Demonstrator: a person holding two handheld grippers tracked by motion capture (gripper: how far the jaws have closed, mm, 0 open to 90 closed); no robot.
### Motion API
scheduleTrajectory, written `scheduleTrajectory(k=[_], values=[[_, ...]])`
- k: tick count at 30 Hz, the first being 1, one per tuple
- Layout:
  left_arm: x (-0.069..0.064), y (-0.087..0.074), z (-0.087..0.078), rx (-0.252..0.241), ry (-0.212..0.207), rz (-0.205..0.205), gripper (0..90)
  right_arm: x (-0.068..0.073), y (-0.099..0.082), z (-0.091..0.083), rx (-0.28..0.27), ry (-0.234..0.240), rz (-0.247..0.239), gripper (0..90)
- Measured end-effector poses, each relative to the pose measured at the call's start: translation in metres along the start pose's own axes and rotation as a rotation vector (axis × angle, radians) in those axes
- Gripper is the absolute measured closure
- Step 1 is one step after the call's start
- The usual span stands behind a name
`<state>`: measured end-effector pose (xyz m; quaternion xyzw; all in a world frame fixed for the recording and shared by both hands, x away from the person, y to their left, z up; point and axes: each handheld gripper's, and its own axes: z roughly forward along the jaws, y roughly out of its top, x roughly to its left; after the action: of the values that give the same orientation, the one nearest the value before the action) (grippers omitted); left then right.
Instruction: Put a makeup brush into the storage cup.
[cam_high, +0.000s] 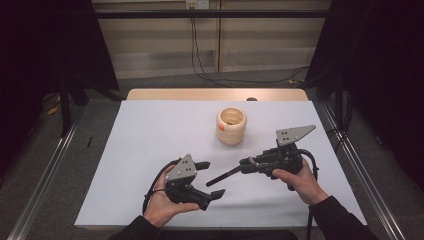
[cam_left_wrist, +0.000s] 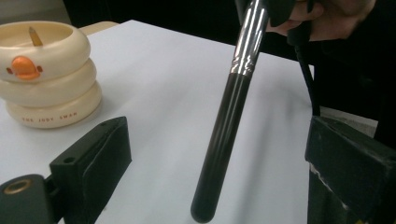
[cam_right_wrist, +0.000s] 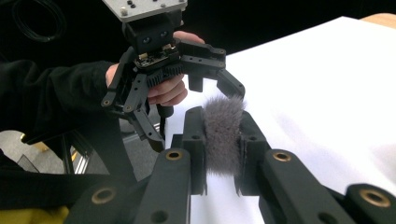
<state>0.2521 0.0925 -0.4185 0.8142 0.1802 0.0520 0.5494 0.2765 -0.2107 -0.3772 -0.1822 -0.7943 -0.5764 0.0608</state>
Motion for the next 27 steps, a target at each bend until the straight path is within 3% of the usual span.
scheduleTrajectory(k=[6, 10, 24, 27], values=[[0.001, -0.001, 0.000, 0.011, 0.020, -0.011, 4.4, 0.000, 0.003, 0.000, 0.049, -0.035, 0.000, 77.9], [0.000, -0.001, 0.000, 0.007, 0.027, 0.001, 4.9, 0.000, 0.006, -0.001, 0.067, -0.022, 0.008, 77.9], [0.002, -0.002, 0.002, 0.025, 0.021, 0.017, 11.4, 0.001, 0.026, 0.012, 0.226, -0.079, -0.033, 77.9], [0.001, -0.003, 0.003, 0.035, 0.022, 0.017, 12.2, 0.001, 0.029, 0.010, 0.238, -0.090, -0.028, 77.9]])
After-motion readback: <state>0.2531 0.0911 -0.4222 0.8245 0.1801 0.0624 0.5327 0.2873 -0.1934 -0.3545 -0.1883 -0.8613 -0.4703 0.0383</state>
